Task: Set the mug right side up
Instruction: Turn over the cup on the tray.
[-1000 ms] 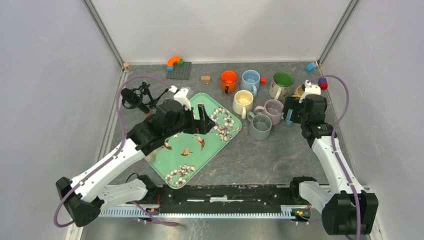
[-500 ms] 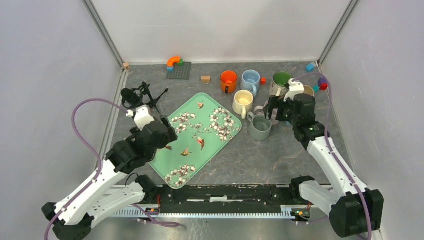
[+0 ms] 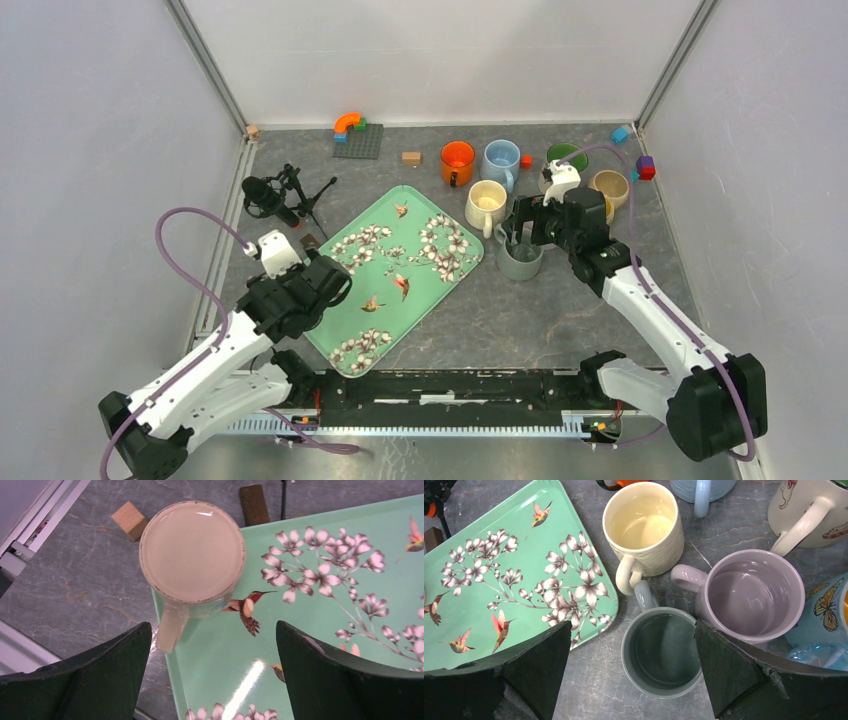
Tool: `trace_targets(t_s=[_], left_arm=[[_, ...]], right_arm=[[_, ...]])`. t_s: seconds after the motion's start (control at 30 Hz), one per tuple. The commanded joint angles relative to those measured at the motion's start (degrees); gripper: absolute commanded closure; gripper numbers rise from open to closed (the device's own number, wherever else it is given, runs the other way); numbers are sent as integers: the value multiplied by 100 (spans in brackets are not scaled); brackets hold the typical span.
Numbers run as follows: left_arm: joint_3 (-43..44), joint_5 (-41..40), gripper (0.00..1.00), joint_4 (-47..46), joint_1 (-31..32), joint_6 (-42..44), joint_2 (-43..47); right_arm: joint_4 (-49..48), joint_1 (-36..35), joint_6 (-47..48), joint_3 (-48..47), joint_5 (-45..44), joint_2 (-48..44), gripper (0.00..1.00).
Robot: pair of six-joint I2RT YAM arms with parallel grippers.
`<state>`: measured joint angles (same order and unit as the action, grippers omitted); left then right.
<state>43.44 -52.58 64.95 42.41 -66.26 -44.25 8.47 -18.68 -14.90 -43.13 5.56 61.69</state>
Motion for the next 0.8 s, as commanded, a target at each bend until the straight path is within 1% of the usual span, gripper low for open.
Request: trace_targets(t_s=[0.0,0.23,0.33,0.53,0.77], left_arm=[[-193,-354,0,-152,-294,-297,-51],[-714,434,0,-1308,-1247,703,224],[-881,808,0,-1742,-1532,1032,286],[-1027,1368,0,-2278,-1620,1454,130],[-1122,1820,0,-2535,-1626,1524,110]], right_arm=[[-310,-74,-49,-134,55,34,2],[-322,-113,-27,-133,95,20,2],[-310,-119,-29,-134,94,10,2],[-316,-116,-32,-90,105,19,2],[-366,-119,-41,-47,113,30,2]])
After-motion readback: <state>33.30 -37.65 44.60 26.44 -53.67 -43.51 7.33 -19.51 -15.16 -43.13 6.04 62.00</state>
